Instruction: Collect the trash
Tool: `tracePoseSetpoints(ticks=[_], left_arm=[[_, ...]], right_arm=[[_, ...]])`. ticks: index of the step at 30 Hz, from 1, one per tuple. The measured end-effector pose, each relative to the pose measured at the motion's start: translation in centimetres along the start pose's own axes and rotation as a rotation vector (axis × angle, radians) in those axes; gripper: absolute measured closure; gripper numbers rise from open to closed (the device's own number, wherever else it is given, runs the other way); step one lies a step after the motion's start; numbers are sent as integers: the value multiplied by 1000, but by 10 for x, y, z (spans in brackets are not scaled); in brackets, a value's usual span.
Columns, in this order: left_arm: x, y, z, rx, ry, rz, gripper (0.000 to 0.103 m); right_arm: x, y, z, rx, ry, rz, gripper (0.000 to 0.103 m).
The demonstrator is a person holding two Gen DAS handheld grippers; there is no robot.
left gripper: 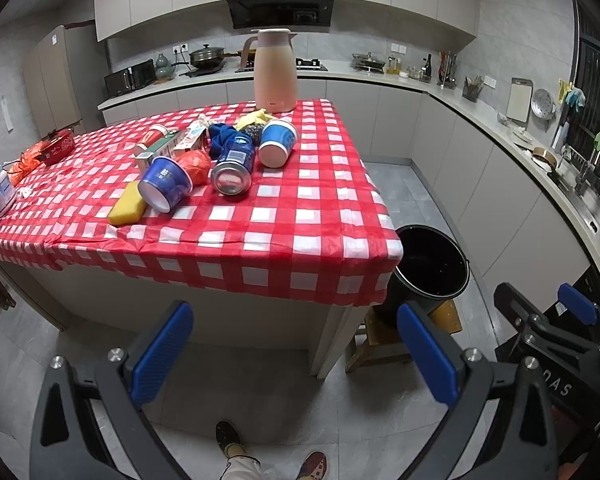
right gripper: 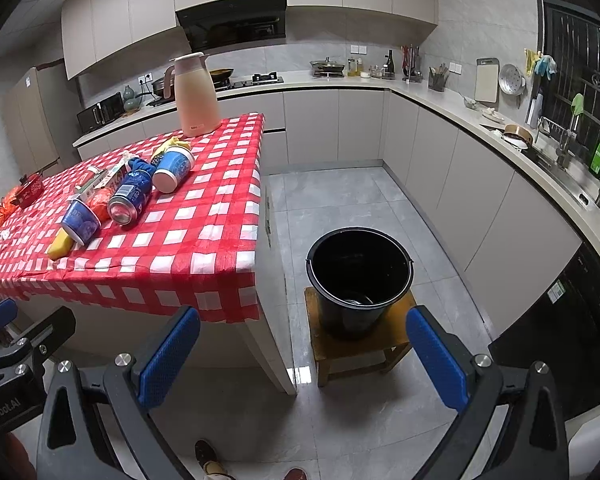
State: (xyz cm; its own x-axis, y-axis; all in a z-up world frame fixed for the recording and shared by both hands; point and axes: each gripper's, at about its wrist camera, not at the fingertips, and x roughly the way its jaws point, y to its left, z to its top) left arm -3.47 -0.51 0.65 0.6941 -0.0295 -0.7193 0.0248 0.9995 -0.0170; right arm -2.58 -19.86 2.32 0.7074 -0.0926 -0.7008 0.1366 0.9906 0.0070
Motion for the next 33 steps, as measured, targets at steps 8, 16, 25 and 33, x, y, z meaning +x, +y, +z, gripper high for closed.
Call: tracePoseSetpoints(ticks=[8, 16, 25, 33], left_arm=[[2, -1, 2, -3, 5, -2, 1], [3, -1, 2, -3, 10, -4, 1], [7, -2, 4, -5, 9, 2, 1], [7, -1, 4, -4, 9, 4, 1]], right_arm=[[2, -3, 2, 1, 3, 2, 0], [4, -4, 2, 0, 3, 3, 0], [5, -4, 2, 1, 2, 4, 0], [7, -2, 4, -7, -1, 7, 0]])
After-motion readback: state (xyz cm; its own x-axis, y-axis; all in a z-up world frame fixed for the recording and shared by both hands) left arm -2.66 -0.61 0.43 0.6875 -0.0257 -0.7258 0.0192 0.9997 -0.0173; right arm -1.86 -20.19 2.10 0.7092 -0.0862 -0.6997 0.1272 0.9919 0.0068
